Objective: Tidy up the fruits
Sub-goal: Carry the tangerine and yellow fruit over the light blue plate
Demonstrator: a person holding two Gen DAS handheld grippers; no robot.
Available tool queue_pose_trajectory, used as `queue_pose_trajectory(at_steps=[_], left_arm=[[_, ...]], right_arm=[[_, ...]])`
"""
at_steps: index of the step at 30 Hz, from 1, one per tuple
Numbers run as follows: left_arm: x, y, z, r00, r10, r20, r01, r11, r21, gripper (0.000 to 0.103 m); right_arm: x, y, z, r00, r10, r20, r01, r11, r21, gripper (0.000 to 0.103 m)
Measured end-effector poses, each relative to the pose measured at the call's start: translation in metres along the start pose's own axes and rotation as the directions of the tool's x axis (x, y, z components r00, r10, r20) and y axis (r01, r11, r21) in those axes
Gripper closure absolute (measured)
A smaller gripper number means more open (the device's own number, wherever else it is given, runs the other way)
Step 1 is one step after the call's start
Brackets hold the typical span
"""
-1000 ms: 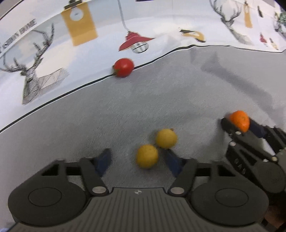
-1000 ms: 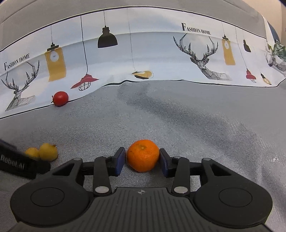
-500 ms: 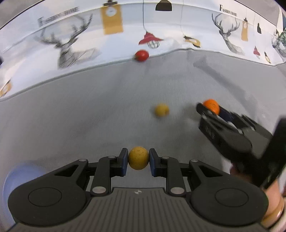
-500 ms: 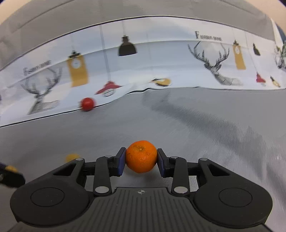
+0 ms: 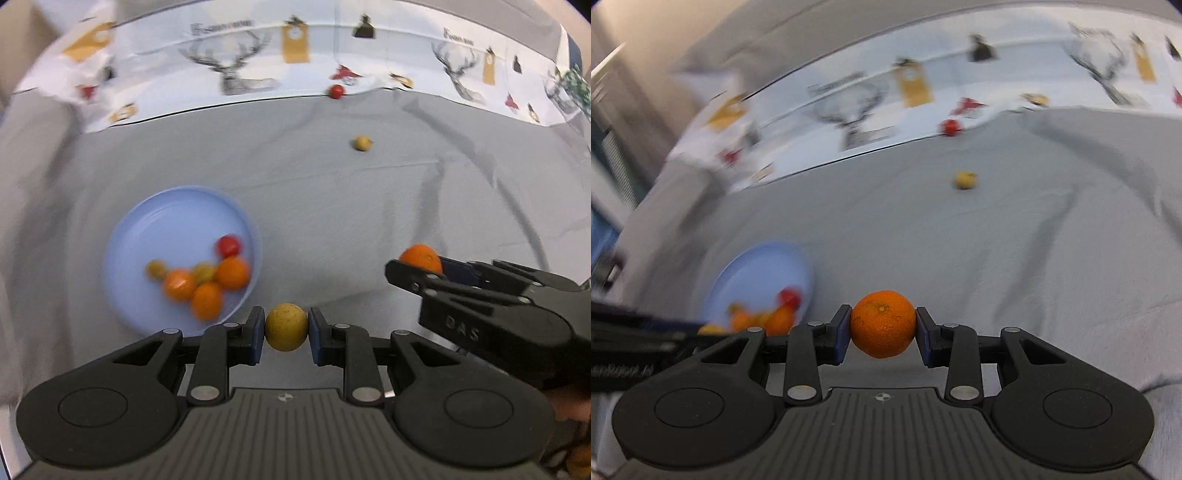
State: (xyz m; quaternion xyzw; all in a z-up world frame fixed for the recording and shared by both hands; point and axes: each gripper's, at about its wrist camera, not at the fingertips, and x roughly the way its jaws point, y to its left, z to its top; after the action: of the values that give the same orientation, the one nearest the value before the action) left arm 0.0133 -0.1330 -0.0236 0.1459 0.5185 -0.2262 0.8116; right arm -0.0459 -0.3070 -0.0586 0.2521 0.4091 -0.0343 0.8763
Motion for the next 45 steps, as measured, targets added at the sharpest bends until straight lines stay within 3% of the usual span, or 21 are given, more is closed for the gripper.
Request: queue_pose_trajectory(at_steps=[10,19,29,45], left_arm=[[-0.064,0.061,-0.076,0.993,0.064,0.103,-0.049,0.989,-0.141,0.076],[-0.094,0.083,-0.106,0.982,0.075,0.171,-0.04,0.979,-0.201,0.076],[-0.099,0.087,-0.109,0.976,0.066,0.206,-0.022,0.978,-0.208,0.076],[-0.073,0.098,-0.091,0.984,0.094,0.152,-0.059,0.974,-0.221,0.076]], right_arm=[[-0.059,0.094,-0.037,0.996,0.089,-0.003,-0.088,0.98,-0.18,0.065],[-0.087,0.144,-0.062,0.994,0.106,0.008,-0.098,0.944,-0.316,0.065],[-0.092,0.156,-0.066,0.996,0.09,0.025,-0.075,0.932,-0.354,0.065],[-0.067,0.149,-0.061,0.997,0.071,-0.028,-0.076,0.943,-0.325,0.065]])
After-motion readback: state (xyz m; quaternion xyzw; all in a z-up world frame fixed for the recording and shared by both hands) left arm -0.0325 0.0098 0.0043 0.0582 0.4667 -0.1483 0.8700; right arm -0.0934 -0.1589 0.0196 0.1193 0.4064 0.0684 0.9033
